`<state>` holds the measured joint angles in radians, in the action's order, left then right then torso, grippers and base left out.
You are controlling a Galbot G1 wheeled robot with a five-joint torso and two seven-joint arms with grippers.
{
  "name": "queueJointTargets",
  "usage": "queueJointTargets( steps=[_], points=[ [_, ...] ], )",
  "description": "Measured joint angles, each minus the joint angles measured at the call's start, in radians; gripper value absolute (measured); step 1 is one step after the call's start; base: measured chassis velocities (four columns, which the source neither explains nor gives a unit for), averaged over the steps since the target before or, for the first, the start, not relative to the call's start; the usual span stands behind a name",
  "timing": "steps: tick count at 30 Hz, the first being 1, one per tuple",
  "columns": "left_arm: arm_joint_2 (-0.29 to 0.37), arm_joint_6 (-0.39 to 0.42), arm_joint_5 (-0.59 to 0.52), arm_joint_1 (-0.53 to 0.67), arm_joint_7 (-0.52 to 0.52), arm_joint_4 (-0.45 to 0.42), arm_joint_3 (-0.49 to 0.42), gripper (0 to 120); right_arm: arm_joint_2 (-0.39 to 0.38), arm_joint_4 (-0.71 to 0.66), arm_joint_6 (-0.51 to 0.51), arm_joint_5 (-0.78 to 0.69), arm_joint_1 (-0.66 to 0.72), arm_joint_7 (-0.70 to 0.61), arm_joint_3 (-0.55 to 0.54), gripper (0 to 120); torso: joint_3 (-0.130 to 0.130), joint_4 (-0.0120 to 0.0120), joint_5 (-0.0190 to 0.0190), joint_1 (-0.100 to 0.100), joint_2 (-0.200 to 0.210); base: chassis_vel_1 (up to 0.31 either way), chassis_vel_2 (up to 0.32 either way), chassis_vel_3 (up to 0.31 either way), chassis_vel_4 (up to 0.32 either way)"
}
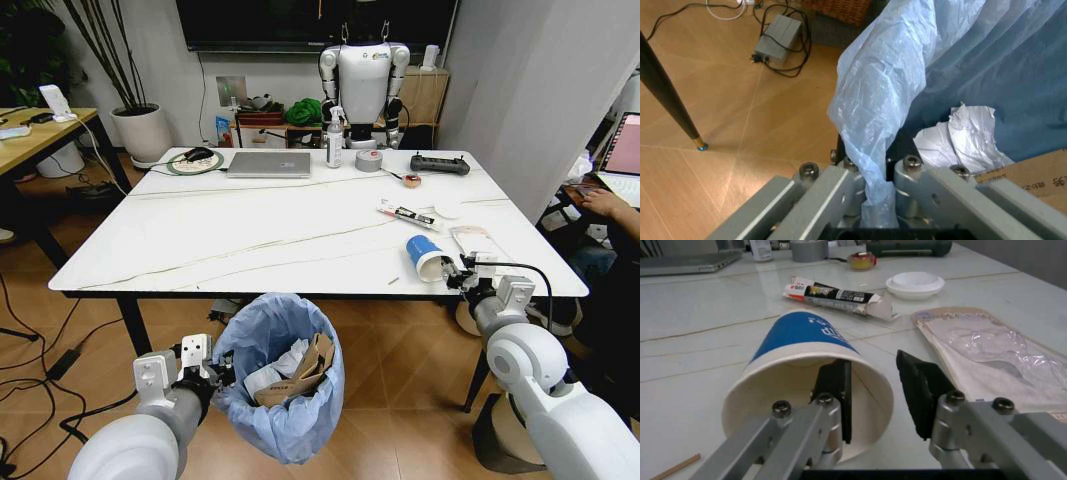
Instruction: Pick up the trash bin and place the trash from the table into it.
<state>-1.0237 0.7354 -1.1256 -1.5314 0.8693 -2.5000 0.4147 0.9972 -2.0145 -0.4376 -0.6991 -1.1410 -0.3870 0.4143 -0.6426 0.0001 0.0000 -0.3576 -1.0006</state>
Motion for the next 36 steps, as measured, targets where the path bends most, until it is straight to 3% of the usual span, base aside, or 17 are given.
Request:
queueJointTargets(
  steps=[6, 22, 27, 36],
  points=[
    [-0.001, 0.000, 0.000, 0.001, 0.000, 0.000, 0.001, 0, -0.021, -0.050, 0.001, -0.009, -0.015, 0.000, 0.000, 0, 0.000, 0.0000, 0.0000, 0.000, 0.000, 0.000, 0.000, 0.000, 0.000],
    [-0.001, 0.000, -0.002, 0.007, 0.000, 0.000, 0.002, 0, -0.069, -0.166, 0.000, -0.087, -0.029, 0.014, 0.008, 0, 0.000, 0.0000, 0.0000, 0.000, 0.000, 0.000, 0.000, 0.000, 0.000],
    [0.000, 0.000, -0.006, 0.009, 0.000, 0.000, 0.005, 0, -0.127, -0.302, 0.014, -0.239, -0.063, 0.134, 0.004, 0, 0.000, -0.0001, -0.0003, 0.000, 0.000, 0.000, 0.000, 0.000, 0.000],
    [0.002, 0.000, -0.017, 0.010, 0.001, 0.000, 0.018, 0, -0.208, -0.426, 0.005, -0.309, -0.084, 0.300, -0.060, 0, 0.000, 0.0000, 0.0000, 0.000, 0.000, 0.000, 0.000, 0.000, 0.000]
  ],
)
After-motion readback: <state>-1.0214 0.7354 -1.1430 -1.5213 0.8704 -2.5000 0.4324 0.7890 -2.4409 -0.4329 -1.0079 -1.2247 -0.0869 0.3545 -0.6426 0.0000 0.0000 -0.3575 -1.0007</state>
